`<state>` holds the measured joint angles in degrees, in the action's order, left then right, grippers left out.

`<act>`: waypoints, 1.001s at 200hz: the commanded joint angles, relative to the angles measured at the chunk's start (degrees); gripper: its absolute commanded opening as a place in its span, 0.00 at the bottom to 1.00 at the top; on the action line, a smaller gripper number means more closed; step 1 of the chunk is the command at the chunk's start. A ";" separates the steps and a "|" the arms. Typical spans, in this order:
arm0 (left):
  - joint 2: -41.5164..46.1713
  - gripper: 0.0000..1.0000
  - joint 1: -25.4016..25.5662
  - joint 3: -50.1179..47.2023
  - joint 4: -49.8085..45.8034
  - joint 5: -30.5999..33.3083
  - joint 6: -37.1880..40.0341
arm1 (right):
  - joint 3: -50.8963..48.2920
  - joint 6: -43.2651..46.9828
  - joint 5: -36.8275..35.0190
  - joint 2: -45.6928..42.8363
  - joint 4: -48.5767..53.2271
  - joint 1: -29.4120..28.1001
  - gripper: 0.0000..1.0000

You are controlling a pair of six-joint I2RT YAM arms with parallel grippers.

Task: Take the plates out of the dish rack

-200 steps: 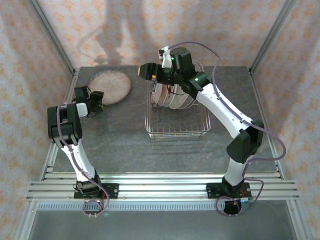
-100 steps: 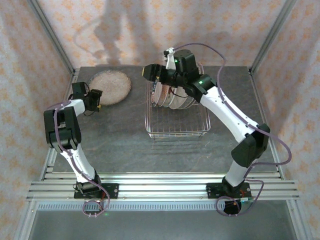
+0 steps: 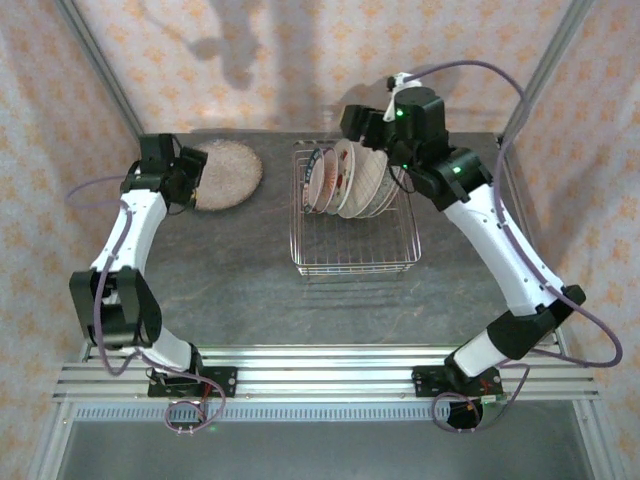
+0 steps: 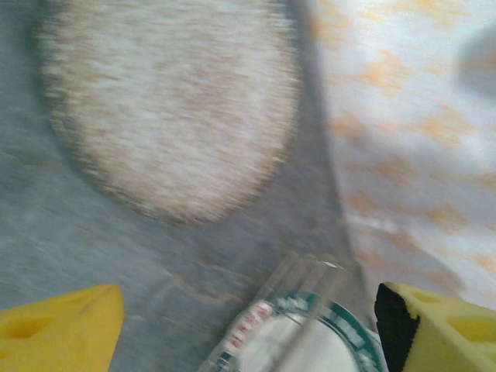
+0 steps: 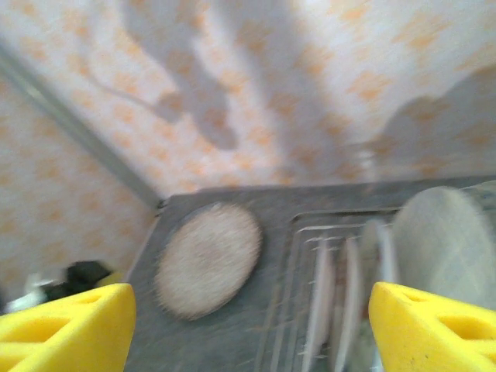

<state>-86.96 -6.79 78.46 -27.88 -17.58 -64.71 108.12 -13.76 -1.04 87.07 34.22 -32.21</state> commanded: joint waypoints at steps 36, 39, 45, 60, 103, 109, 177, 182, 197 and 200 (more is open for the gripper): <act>6.08 0.85 12.28 13.58 6.83 0.27 3.98 | 1.27 -3.81 -5.59 -1.11 12.66 12.77 0.76; 6.00 0.85 13.22 14.36 6.89 0.00 4.81 | 1.30 -4.35 -4.77 -0.92 13.11 13.67 0.76; 6.08 0.84 15.05 15.79 7.47 -0.68 6.63 | 1.24 -5.28 -2.83 -0.59 13.60 15.06 0.75; 6.68 0.84 19.99 18.04 8.89 -1.37 11.25 | 1.03 -6.39 4.08 0.98 13.66 18.13 0.74; 9.52 0.84 32.80 16.55 12.59 1.04 19.88 | 9.39 -4.21 13.49 12.02 22.10 22.15 0.62; 9.83 0.84 33.94 15.57 13.43 1.10 20.28 | 11.12 -2.98 13.33 13.72 23.39 22.18 0.61; 13.20 0.84 43.07 8.25 17.64 4.44 24.13 | 24.39 3.94 11.31 27.18 33.11 22.61 0.51; 13.13 0.84 43.17 8.21 17.51 4.41 24.10 | 24.51 3.88 11.76 27.47 33.11 22.63 0.50; 13.28 0.84 43.26 8.29 17.14 4.25 24.10 | 24.28 3.74 12.14 28.07 32.85 22.63 0.48; 13.30 0.84 43.26 8.36 17.09 4.27 24.15 | 24.19 3.66 12.13 28.16 32.78 22.63 0.48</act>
<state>-75.24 36.40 86.89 -13.04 -14.96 -42.74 130.26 -11.53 10.33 114.83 64.88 -10.00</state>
